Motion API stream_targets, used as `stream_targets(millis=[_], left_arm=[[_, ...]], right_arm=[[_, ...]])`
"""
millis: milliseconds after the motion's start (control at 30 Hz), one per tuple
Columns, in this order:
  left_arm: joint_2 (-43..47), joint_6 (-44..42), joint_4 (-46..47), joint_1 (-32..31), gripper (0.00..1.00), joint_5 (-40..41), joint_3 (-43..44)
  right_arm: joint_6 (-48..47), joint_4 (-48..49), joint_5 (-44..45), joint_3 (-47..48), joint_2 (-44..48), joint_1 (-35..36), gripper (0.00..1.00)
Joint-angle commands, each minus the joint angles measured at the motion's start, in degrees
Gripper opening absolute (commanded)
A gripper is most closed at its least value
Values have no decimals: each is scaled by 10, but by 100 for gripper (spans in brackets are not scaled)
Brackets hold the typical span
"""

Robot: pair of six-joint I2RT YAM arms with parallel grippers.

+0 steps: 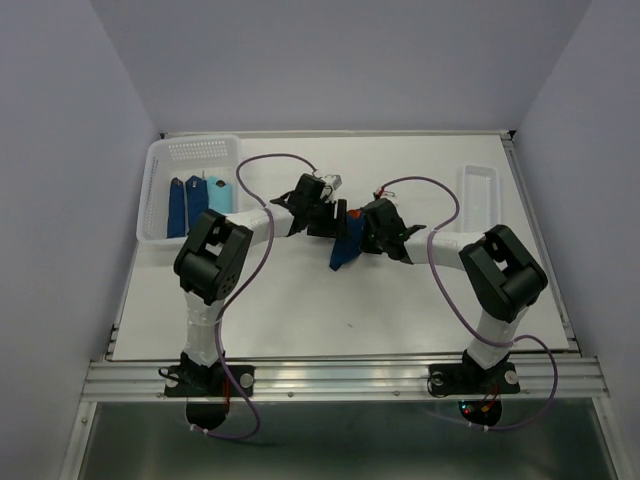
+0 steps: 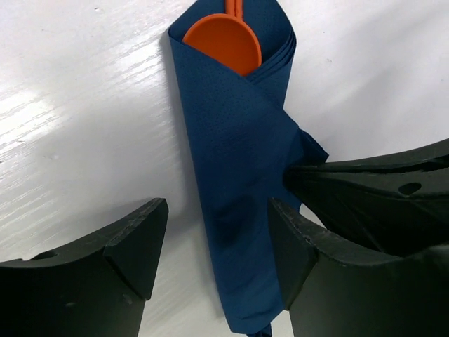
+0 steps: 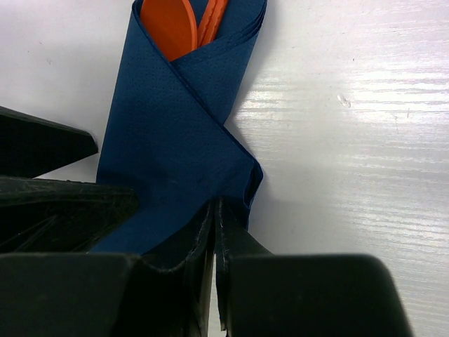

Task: Place the utensils on the paper napkin and roll it up

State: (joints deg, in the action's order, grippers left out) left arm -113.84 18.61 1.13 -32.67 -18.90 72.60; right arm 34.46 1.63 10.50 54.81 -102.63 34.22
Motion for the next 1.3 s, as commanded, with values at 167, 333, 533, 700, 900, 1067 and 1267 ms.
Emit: stream_targets(millis=[167, 333, 533, 700, 900, 1067, 1267], left_arm=[[-24, 2, 3, -16, 66, -22, -25], [-32, -7, -31, -25, 64, 14, -25], [-49, -9, -45, -31, 58, 10, -23], [-61, -13, -54, -34, 56, 10, -16], [-67, -23, -77, -34, 73, 39, -7], [-78, -38, -113, -36, 64, 71, 6], [-88, -43, -127, -48, 62, 69, 4]], right_arm=[[-11, -33, 12, 2, -13, 5, 9], [-11, -30, 12, 7, -13, 5, 9], [-12, -30, 10, 13, -15, 5, 9], [-13, -29, 7, 15, -14, 5, 9], [-14, -29, 8, 14, -13, 5, 9], [-15, -29, 10, 9, -6, 0, 9], [-15, -26, 7, 7, -3, -12, 9]])
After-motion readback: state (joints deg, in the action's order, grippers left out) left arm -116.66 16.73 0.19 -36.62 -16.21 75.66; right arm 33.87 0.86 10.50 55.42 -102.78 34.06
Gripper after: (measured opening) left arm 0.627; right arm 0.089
